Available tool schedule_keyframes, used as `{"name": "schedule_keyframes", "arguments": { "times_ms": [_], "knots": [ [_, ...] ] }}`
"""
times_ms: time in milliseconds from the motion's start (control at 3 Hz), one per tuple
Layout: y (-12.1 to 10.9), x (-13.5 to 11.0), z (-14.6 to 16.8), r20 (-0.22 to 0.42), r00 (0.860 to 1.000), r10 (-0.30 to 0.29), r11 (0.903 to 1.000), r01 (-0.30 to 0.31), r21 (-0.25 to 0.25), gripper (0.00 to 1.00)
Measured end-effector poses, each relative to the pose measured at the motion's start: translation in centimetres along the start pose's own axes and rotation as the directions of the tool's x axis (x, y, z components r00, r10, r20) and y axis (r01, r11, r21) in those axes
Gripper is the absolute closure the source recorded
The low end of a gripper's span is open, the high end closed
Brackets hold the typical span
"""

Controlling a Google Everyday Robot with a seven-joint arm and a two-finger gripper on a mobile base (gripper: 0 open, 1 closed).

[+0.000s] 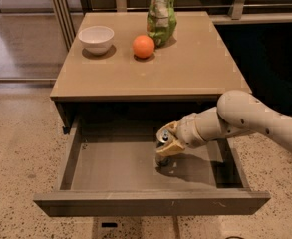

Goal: Place redbull can into top drawer

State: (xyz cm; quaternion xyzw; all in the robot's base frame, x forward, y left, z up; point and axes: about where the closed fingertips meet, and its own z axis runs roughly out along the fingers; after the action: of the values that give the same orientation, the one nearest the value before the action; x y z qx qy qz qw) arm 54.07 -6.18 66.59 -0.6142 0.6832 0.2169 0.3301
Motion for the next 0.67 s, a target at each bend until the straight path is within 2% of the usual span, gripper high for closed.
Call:
{"name": "schedule_keyframes", "arguments": {
  "times_ms": [333,667],
  "knots": [
    [0.0,0.0,0.0,0.0,1.0,0.0,1.0,0.0,0.0,0.03],
    [0.0,0.0,0.01,0.0,1.0,0.0,1.0,0.0,0.0,0.0]
  ]
}}
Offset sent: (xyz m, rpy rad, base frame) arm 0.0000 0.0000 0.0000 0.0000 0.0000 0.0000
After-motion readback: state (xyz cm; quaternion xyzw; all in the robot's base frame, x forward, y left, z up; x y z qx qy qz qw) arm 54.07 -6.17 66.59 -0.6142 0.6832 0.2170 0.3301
